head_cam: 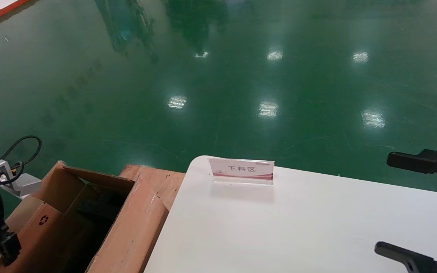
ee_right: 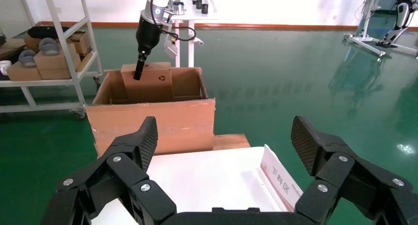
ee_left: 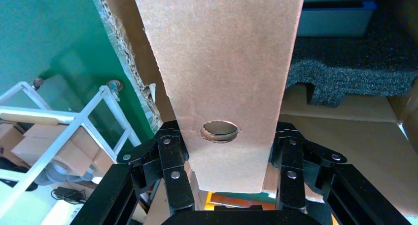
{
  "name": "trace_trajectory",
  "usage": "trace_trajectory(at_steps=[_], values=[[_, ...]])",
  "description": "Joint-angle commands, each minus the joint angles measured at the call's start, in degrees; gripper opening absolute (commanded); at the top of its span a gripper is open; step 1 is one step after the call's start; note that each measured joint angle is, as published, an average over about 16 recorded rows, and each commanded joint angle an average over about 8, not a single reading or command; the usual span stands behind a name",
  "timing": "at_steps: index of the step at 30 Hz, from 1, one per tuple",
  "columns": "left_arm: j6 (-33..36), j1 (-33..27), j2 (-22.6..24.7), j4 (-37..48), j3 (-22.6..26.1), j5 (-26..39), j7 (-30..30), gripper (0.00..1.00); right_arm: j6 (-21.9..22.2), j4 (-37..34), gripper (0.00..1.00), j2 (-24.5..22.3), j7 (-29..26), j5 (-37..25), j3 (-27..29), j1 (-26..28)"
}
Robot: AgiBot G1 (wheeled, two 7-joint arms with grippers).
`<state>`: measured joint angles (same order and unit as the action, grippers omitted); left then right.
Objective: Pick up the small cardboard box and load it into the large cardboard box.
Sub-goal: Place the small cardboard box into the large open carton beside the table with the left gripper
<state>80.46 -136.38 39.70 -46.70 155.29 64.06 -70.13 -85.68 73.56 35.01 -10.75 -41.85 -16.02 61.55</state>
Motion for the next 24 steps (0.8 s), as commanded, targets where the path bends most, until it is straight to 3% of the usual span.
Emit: trace_trajectory(at_steps=[1,24], values=[[-0.1,0.48,0.1,0.33,-0.1,-0.17,-0.18,1.0,0.0,0.0,1.0,0.0,0.0,0.0,0.0,0.0],[-0.72,2.41,0.43,1.51,-0.49,-0.71,-0.84,1.0,0.01,-0.01,1.0,0.0,0.0,0.01,0.0,-0.01]])
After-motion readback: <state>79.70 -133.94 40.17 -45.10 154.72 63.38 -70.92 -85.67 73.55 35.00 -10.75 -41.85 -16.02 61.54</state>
